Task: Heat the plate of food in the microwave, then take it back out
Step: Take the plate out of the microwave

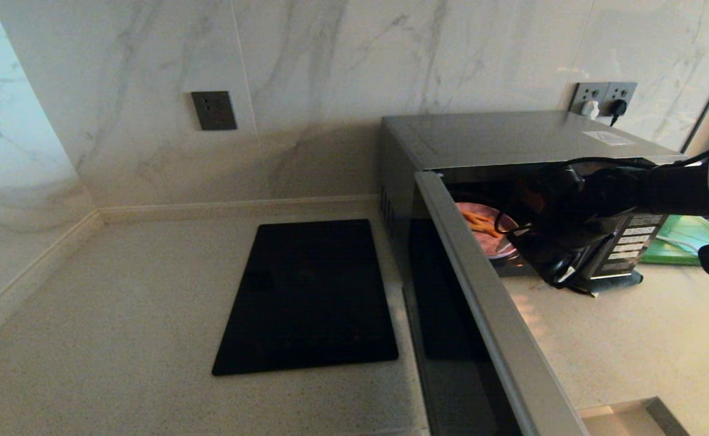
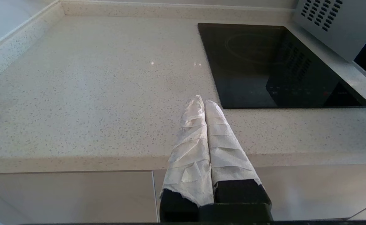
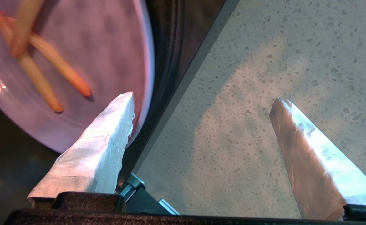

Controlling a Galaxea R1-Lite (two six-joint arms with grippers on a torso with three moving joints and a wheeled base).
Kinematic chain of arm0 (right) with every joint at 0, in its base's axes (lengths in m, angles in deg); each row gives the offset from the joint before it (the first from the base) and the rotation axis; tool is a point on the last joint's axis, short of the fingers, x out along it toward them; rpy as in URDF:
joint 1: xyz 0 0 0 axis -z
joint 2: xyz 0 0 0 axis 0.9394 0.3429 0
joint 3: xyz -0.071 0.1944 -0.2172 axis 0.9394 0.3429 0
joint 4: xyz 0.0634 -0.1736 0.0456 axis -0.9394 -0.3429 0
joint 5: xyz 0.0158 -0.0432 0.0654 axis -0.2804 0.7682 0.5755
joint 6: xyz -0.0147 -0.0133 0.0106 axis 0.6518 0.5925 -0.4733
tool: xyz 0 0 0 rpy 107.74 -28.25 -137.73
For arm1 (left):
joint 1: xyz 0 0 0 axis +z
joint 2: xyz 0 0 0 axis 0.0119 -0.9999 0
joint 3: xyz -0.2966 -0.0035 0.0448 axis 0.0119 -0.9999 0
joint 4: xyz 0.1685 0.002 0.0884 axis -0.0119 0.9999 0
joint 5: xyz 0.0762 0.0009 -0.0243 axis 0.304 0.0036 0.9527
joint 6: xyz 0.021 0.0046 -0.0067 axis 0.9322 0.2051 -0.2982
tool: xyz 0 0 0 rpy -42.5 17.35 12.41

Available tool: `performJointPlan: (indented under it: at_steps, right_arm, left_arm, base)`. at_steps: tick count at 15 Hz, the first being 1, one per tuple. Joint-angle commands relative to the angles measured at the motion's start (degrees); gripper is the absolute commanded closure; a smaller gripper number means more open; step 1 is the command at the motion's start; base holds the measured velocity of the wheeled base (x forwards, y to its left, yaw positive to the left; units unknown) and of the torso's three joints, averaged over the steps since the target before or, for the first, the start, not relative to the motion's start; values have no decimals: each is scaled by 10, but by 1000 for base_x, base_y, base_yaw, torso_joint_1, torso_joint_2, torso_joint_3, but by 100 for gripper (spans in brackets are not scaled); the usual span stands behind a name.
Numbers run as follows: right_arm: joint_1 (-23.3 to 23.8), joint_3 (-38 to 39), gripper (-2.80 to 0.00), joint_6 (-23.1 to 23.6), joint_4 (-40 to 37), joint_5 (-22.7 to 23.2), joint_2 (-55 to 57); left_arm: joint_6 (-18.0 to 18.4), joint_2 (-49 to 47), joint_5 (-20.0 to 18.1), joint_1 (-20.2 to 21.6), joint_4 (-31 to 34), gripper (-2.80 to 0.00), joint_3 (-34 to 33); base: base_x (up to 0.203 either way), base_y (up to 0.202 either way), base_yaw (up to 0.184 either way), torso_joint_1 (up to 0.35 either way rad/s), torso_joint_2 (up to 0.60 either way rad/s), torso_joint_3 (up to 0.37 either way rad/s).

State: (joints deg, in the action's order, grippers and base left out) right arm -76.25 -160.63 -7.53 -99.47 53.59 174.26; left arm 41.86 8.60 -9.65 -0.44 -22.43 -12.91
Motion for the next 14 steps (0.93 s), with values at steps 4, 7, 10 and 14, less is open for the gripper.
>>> performJointPlan:
  at_steps: [4,7,10,14]
  right_arm:
    - [0,3,-280,-5,-3,-3,5]
    - [0,3,-280,-6,-4,-6,2]
    - [0,5,-280,-8,-6,-15,2]
    - [1,8,-280,-9,-8,-16,-7]
  left_arm:
    - [0,-1,0,0,0,0,0]
    - [0,-1,0,0,0,0,0]
    - [0,-1,0,0,0,0,0]
    - [0,-1,0,0,0,0,0]
  base:
    - [0,0,0,0,0,0]
    - [0,0,0,0,0,0]
    - [0,0,0,0,0,0]
    - [0,0,0,0,0,0]
